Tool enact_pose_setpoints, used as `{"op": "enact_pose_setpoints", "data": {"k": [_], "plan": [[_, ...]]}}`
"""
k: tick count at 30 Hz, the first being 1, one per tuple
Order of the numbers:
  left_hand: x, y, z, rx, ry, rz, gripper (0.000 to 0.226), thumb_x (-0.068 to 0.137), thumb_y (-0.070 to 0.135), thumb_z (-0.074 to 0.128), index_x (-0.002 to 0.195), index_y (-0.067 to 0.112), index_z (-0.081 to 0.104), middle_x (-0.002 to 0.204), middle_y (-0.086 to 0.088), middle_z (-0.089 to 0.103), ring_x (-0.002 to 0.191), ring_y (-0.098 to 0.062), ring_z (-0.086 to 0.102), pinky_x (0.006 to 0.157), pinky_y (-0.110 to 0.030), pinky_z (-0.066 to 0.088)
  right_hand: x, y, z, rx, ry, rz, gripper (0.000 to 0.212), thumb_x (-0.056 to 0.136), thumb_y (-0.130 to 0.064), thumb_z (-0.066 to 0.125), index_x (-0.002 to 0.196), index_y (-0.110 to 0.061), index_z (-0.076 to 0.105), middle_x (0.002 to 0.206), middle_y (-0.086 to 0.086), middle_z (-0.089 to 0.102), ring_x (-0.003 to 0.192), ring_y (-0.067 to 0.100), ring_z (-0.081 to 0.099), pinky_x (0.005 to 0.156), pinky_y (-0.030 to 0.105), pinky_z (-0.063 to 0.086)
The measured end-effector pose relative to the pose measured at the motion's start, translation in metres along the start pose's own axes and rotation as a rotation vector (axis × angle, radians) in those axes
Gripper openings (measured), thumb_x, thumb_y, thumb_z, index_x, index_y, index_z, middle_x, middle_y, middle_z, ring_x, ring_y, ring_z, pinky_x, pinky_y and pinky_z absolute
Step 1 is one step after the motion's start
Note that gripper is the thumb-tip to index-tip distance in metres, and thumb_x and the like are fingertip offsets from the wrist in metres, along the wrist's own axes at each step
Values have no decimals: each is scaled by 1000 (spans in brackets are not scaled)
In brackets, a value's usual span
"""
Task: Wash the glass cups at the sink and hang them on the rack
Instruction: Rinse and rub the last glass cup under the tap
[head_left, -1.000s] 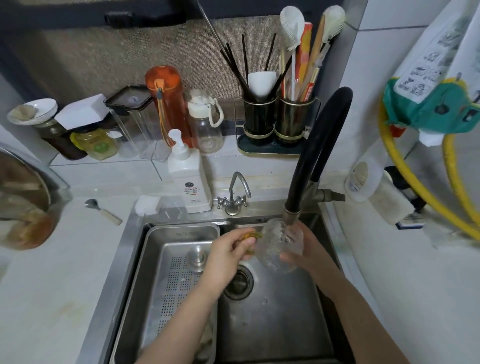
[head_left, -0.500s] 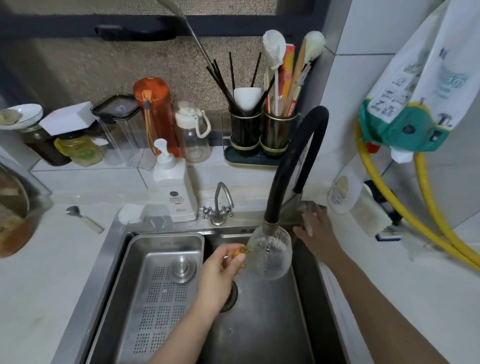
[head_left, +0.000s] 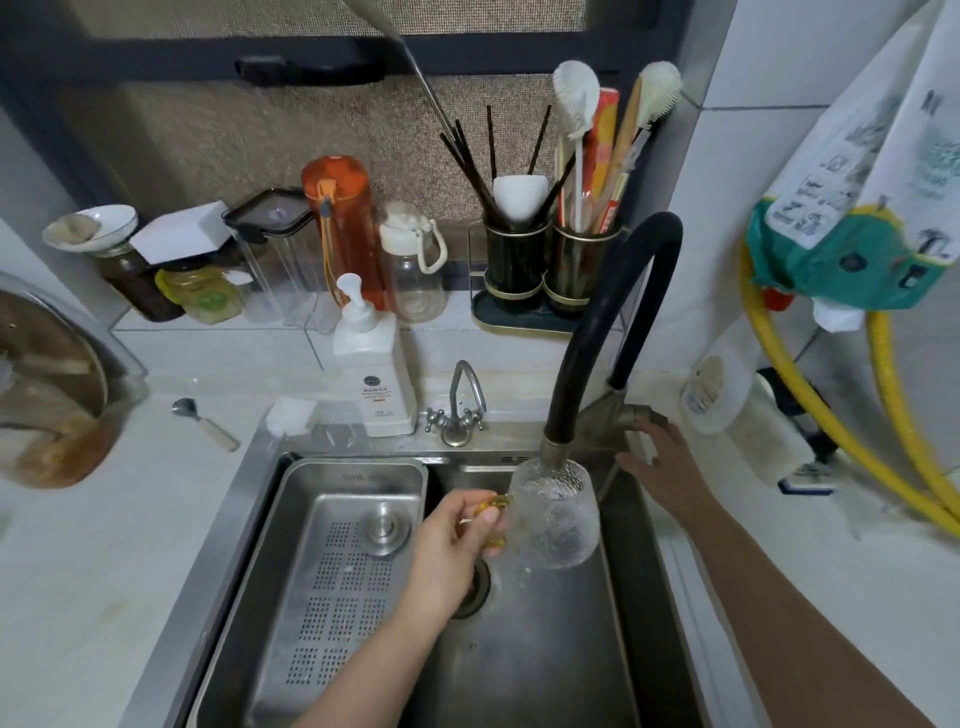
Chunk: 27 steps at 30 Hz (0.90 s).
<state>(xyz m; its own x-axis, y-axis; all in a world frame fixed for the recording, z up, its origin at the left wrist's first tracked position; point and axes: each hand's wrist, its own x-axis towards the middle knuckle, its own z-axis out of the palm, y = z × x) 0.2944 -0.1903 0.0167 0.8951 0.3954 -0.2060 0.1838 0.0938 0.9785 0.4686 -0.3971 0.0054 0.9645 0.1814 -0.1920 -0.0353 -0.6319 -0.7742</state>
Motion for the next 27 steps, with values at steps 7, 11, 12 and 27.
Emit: {"op": "enact_pose_setpoints", "data": {"k": [7,11,12,27], "plan": [[-18,-3,-8,-66,-27,-184,9,96,3,47,93,6,54,80,-12,61,57,-9,64,54,-28,57,-109,2,60,500,-212,85,20,98,-32,48,103,-33,68,97,-17,71,96,12,64,79,17,53],[-34,-12,-19,-141,-40,-353,9,98,6,47,103,0,52,79,-15,60,54,-14,66,49,-29,57,-153,-10,71,680,-191,26,38,82,-38,63,118,-26,60,113,-4,68,107,17,64,87,29,53],[-39,-13,-22,-155,-53,-384,10,98,6,46,105,2,52,77,-14,60,54,-16,65,49,-29,57,-160,-13,73,672,-179,8,44,81,-39,64,123,-25,57,118,1,65,112,20,62,92,36,52],[-95,-16,-50,-174,-227,-380,48,89,31,63,134,28,48,124,-3,59,69,-11,67,59,-28,55,-227,-52,107,516,50,92,44,87,-32,63,128,-22,51,119,-4,59,108,13,57,94,29,47]]}}
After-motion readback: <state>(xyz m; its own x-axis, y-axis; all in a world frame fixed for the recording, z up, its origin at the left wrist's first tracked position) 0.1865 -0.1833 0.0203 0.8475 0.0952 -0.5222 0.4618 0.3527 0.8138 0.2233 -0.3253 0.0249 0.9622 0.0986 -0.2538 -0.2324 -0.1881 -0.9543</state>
